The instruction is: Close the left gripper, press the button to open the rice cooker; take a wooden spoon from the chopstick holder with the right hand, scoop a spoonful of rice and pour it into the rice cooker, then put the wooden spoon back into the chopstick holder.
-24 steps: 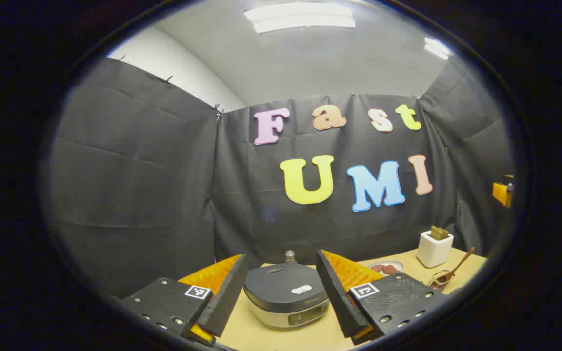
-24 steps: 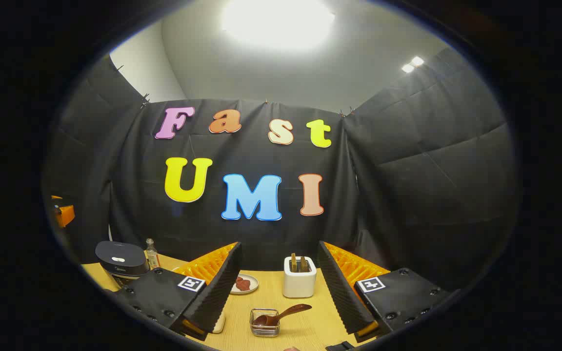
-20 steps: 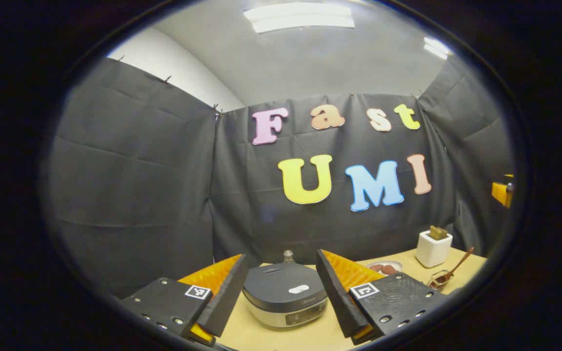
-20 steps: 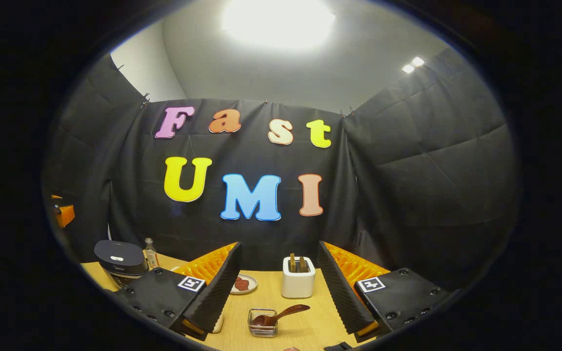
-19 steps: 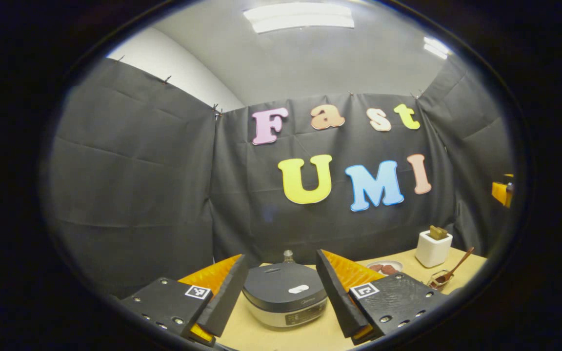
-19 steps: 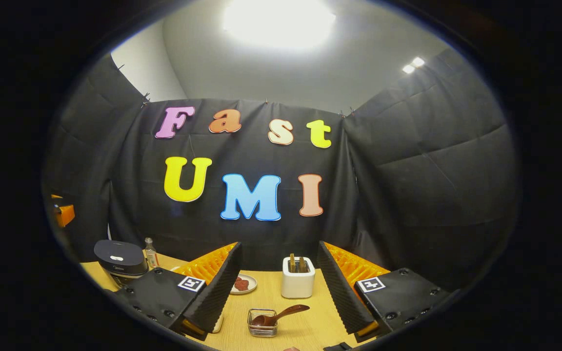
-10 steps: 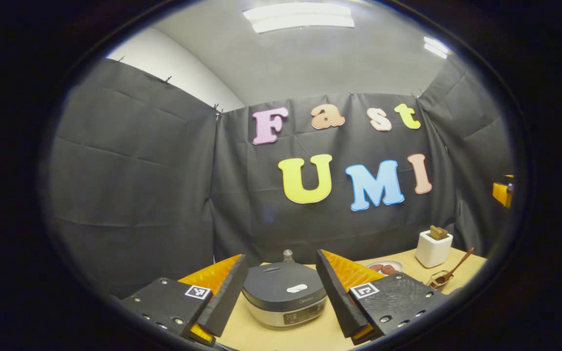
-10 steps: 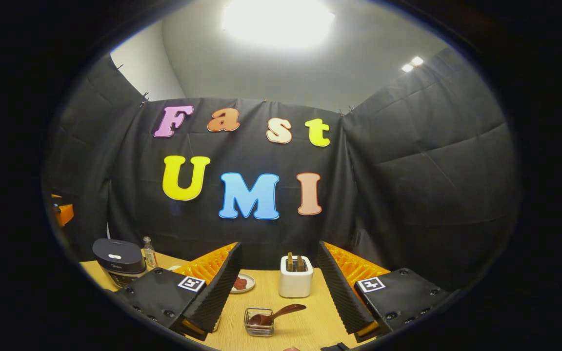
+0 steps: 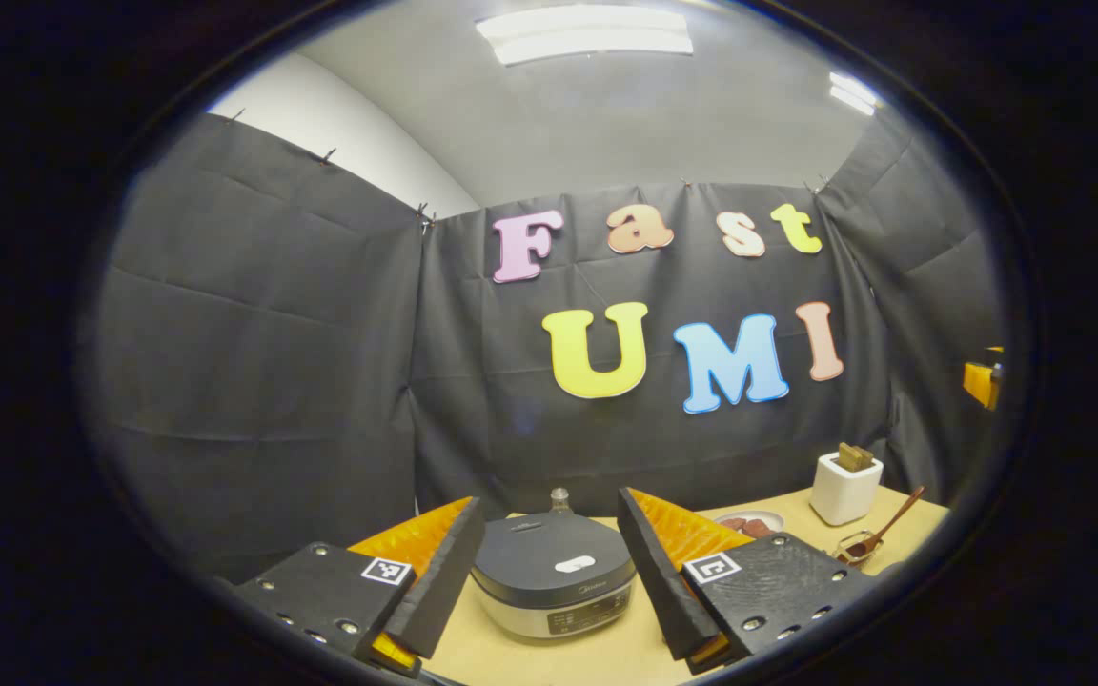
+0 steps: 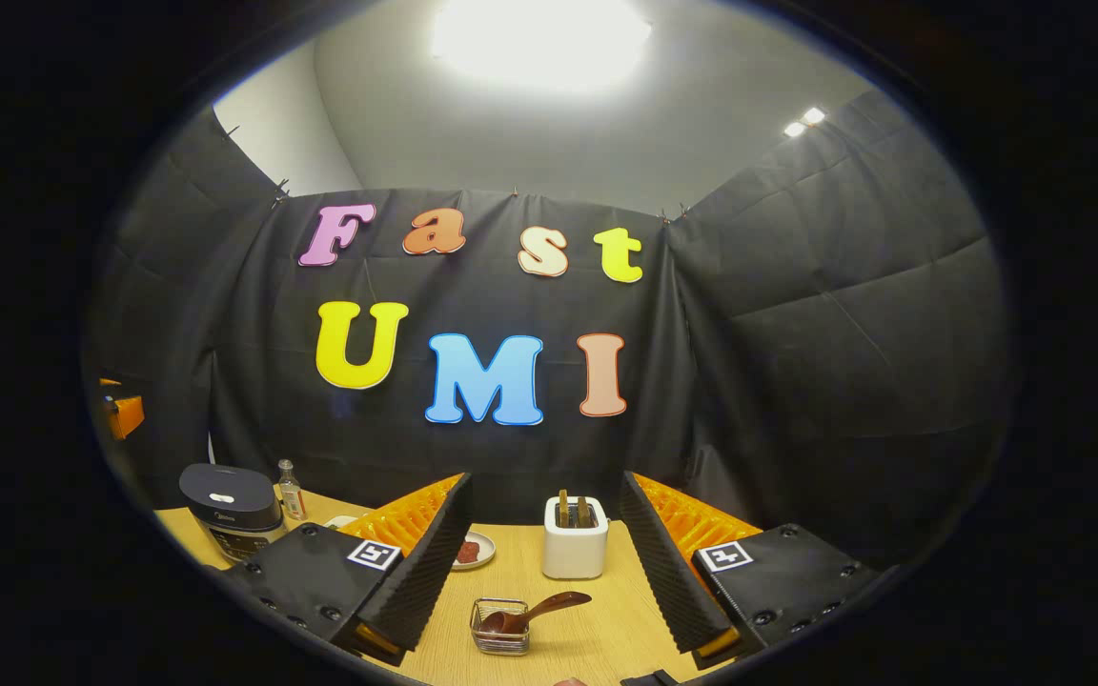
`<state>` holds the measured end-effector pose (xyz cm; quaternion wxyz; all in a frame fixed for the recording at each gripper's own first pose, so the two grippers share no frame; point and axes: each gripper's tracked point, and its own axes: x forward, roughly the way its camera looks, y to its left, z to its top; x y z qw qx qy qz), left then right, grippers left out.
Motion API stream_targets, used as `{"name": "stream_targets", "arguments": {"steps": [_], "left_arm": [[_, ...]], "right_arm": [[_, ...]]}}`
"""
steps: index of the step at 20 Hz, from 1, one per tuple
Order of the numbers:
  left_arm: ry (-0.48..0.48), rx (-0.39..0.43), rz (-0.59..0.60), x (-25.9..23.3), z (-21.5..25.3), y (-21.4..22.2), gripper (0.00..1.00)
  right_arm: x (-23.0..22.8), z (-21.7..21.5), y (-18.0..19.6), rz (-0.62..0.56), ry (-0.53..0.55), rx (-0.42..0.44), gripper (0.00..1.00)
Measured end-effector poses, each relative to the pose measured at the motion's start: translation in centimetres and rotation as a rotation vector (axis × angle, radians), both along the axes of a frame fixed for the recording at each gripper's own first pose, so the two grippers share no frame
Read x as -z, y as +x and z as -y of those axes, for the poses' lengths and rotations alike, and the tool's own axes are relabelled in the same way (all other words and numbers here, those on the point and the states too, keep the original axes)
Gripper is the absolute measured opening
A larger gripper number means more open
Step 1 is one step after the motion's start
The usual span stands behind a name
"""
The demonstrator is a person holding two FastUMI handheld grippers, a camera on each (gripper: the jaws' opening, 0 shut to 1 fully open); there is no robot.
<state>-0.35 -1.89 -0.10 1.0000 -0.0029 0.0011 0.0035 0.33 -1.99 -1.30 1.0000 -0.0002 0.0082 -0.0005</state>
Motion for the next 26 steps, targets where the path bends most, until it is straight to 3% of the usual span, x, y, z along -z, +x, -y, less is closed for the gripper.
{"name": "stream_targets", "arguments": {"steps": [14, 16, 18, 20, 22, 26], "left_arm": [[0.024, -0.040, 0.023, -1.9, 1.4, 0.1, 0.88], [0.022, -0.053, 0.024, -2.2, 1.6, 0.1, 0.77], [0.017, -0.064, 0.024, -2.4, 1.9, -0.2, 0.77], [0.012, -0.076, 0.019, -2.4, 1.9, 0.0, 0.50], [0.014, -0.066, 0.022, -2.5, 2.2, 0.0, 0.49], [-0.006, -0.006, 0.011, -2.0, 2.4, 2.2, 0.24]], "right_arm": [[1.0, 2.5, 0.8, -0.009, -0.004, -0.035, 0.98], [1.3, 2.9, 1.0, -0.008, -0.005, -0.048, 0.97], [1.6, 3.3, 1.1, -0.008, -0.003, -0.065, 0.98], [2.0, 3.5, 1.1, -0.010, 0.002, -0.082, 0.98], [2.3, 3.6, 1.2, -0.012, 0.003, -0.096, 0.97], [2.8, 3.4, 1.2, -0.028, 0.013, -0.102, 0.98]]}}
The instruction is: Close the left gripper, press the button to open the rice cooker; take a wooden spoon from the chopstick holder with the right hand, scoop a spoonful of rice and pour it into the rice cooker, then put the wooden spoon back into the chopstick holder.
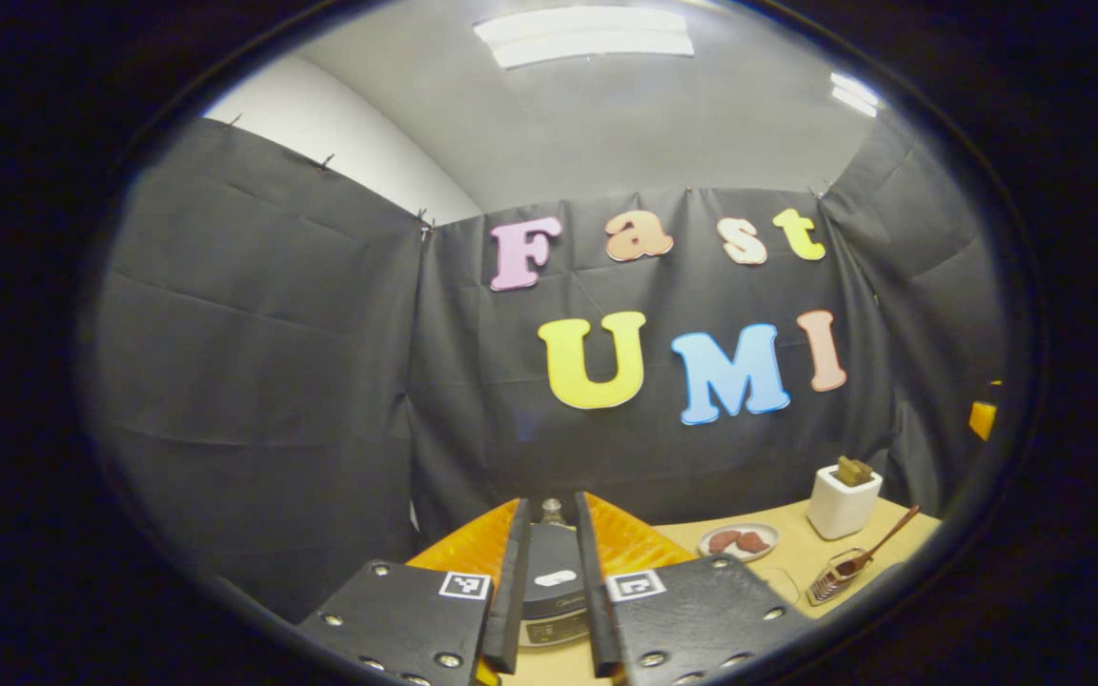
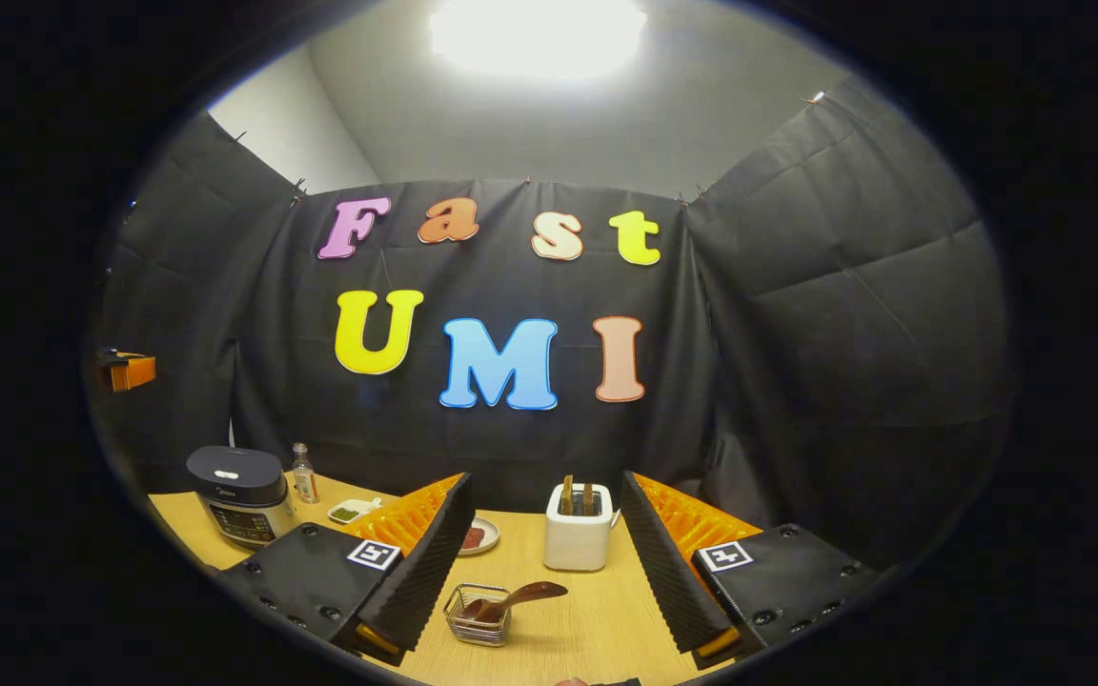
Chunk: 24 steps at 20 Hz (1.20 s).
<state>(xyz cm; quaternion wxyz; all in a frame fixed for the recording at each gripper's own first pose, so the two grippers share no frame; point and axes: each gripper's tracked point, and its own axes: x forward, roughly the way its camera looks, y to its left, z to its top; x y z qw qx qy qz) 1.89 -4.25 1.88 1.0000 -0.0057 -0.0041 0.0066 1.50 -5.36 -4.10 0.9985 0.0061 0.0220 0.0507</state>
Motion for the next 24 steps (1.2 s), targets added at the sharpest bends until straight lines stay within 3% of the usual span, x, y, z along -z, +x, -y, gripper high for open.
{"name": "stream_targets", "arguments": {"steps": [3, 15, 24], "left_arm": [[-0.015, 0.046, -0.008, 0.8, 0.2, 2.2, 0.02], [-0.081, 0.129, -0.163, 11.0, -1.8, 13.4, 0.01], [-0.088, 0.217, -0.321, 20.9, 0.7, 15.6, 0.01]], "right_arm": [[0.5, -0.5, 0.2, -0.003, -0.015, 0.017, 0.98], [0.3, -4.1, 2.3, -0.017, -0.052, 0.135, 0.97], [1.0, -6.2, 3.1, -0.053, -0.096, 0.154, 0.98]]}}
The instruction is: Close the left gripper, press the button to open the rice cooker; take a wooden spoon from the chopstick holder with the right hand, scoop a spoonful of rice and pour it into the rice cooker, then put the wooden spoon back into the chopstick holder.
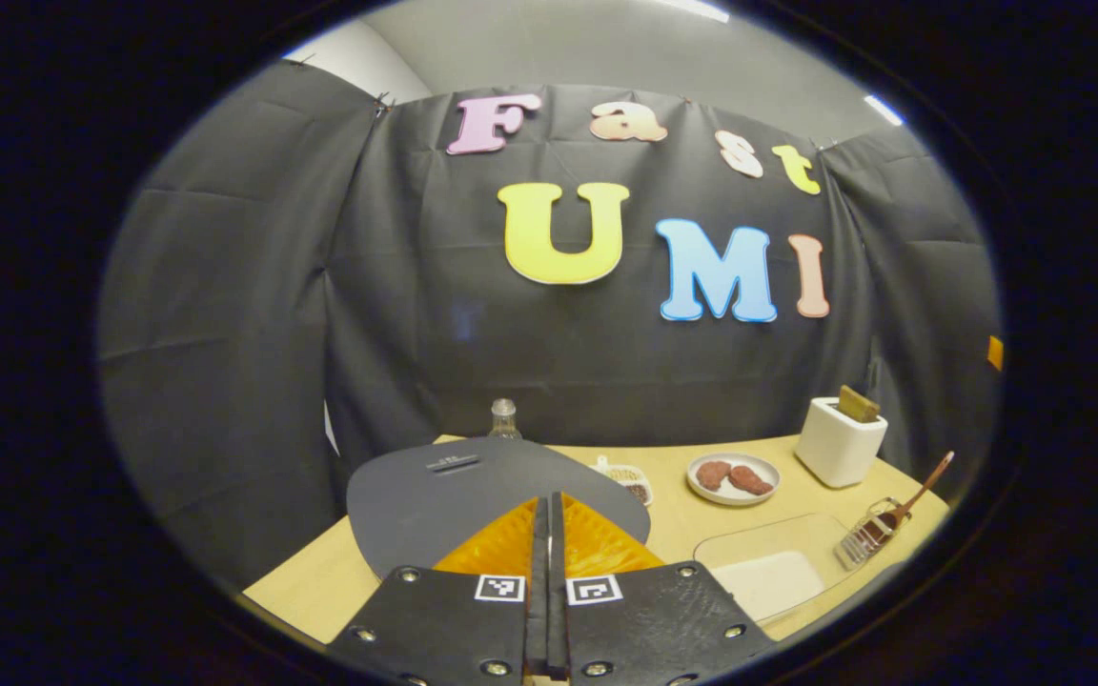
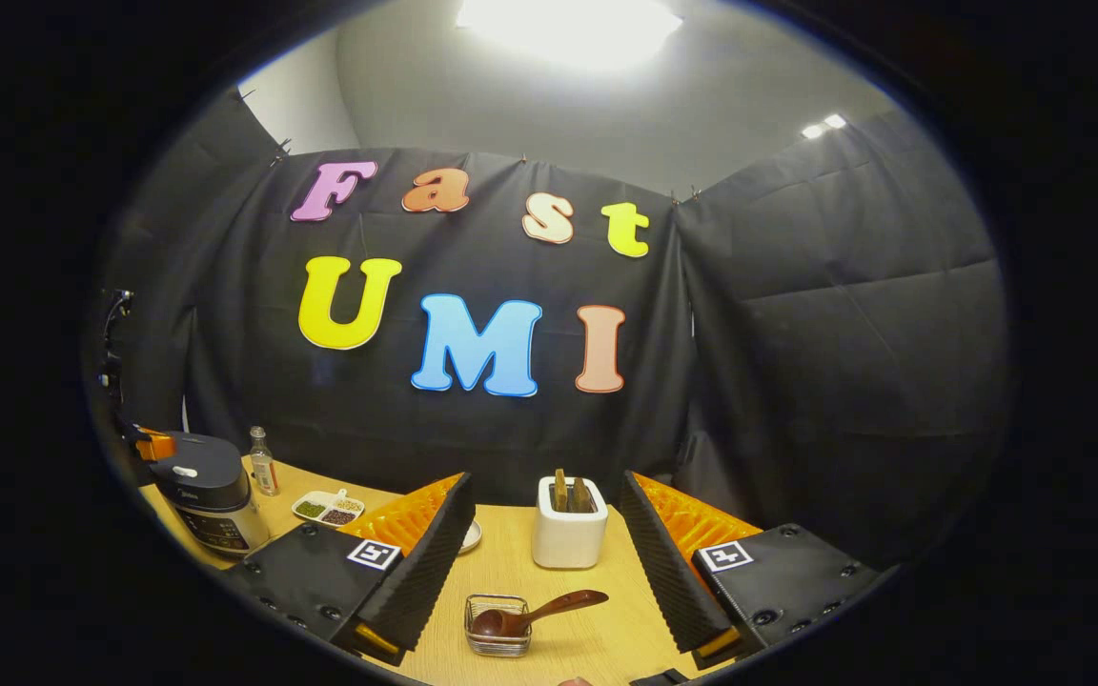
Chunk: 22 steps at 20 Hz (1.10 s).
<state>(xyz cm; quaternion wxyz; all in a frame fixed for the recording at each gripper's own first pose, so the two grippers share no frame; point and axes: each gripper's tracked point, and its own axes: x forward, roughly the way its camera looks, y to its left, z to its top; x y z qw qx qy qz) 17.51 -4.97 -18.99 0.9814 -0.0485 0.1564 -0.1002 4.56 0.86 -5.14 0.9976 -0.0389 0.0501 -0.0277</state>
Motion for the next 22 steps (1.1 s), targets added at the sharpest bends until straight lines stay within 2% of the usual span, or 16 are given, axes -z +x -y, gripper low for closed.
{"name": "stream_targets", "arguments": {"steps": [4, 10, 13, 15, 18, 22], "left_arm": [[-0.008, 0.016, -0.058, 3.1, 0.6, 0.0, 0.01], [-0.012, -0.003, -0.077, 4.9, 0.9, -0.3, 0.02], [-0.074, -0.002, -0.155, 5.1, 1.1, -0.5, 0.00], [-0.101, 0.013, -0.216, 5.4, 1.3, -1.0, 0.02], [-0.117, 0.007, -0.188, 4.4, 0.8, 0.2, 0.02], [-0.010, -0.032, -0.084, 0.8, 0.4, 0.3, 0.02]], "right_arm": [[0.0, -0.3, 0.2, -0.008, -0.016, 0.000, 0.98], [0.2, -0.2, 0.2, -0.022, -0.020, -0.009, 0.98], [0.2, -0.2, 0.1, -0.021, -0.016, -0.020, 0.98], [-0.2, -0.4, 0.0, -0.011, 0.008, -0.030, 0.98], [-0.9, -0.5, -0.1, 0.019, 0.039, -0.049, 0.98], [-1.1, 0.0, -0.4, 0.037, 0.043, -0.072, 0.98]]}}
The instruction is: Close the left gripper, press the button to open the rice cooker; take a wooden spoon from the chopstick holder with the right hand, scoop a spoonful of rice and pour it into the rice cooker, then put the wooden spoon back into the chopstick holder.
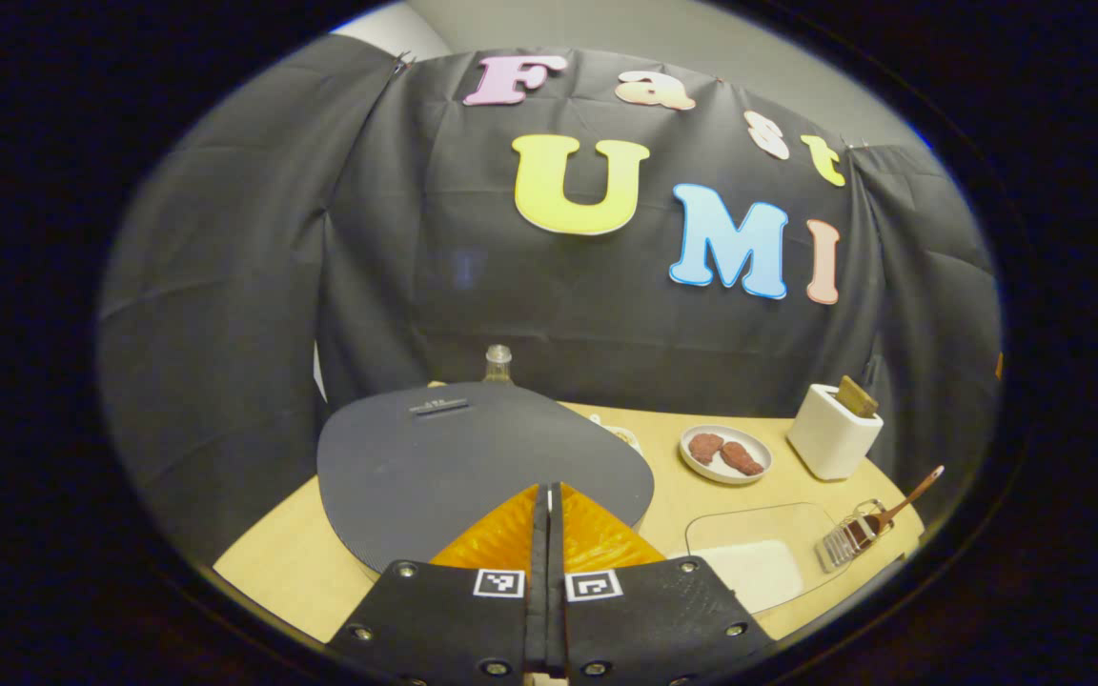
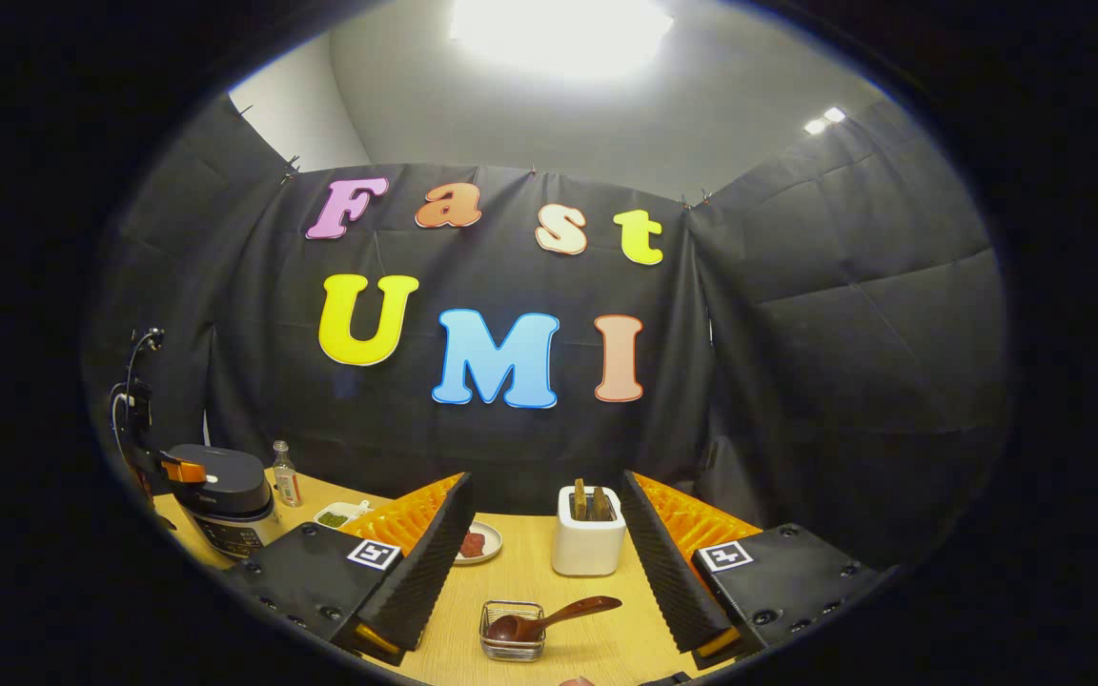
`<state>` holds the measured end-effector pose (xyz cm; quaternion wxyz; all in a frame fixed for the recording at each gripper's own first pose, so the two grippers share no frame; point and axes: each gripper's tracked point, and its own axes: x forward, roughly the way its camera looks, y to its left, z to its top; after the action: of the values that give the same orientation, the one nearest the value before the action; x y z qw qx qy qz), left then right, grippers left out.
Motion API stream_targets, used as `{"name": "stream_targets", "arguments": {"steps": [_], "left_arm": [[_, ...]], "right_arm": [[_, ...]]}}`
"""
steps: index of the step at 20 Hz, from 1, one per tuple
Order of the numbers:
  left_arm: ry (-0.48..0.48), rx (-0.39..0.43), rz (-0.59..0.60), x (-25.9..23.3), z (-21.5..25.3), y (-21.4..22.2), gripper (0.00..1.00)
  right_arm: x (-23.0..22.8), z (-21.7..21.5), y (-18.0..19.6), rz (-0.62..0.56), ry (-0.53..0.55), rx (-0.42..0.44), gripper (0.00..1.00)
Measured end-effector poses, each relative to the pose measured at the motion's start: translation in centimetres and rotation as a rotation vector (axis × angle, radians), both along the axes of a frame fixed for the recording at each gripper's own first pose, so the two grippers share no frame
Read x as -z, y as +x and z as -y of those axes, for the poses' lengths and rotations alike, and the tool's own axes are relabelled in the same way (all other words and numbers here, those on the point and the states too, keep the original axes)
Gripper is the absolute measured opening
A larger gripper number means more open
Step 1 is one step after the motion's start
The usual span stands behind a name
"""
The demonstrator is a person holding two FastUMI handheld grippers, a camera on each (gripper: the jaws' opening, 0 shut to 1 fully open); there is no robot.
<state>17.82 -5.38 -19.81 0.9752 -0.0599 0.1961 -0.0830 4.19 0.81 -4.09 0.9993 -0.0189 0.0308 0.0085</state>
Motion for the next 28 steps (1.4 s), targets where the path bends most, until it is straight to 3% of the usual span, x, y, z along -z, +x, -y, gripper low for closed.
{"name": "stream_targets", "arguments": {"steps": [6, 10, 19, 21, 24, 25, 28], "left_arm": [[0.055, -0.109, 0.215, -10.1, -3.1, 0.2, 0.01], [0.035, -0.163, 0.322, -16.1, -4.6, -2.5, 0.01], [0.076, -0.203, 0.422, -23.0, -6.8, -11.7, 0.82], [0.079, -0.215, 0.433, -23.9, -7.3, -13.2, 0.82], [0.108, -0.242, 0.439, -24.3, -8.6, -14.7, 0.83], [0.119, -0.249, 0.436, -24.3, -9.0, -15.2, 0.82], [0.137, -0.271, 0.420, -23.8, -10.2, -16.3, 0.82]], "right_arm": [[1.1, 1.4, 0.4, -0.025, 0.032, -0.018, 0.98], [2.5, 2.0, 1.3, -0.055, 0.063, -0.032, 0.98], [9.6, 3.6, 4.2, -0.204, 0.177, -0.010, 0.97], [11.5, 4.1, 4.7, -0.247, 0.207, 0.014, 0.99], [14.5, 4.6, 5.3, -0.313, 0.269, 0.044, 0.92], [15.3, 4.5, 5.3, -0.341, 0.294, 0.049, 0.98], [18.0, 4.4, 5.3, -0.422, 0.364, 0.073, 0.98]]}}
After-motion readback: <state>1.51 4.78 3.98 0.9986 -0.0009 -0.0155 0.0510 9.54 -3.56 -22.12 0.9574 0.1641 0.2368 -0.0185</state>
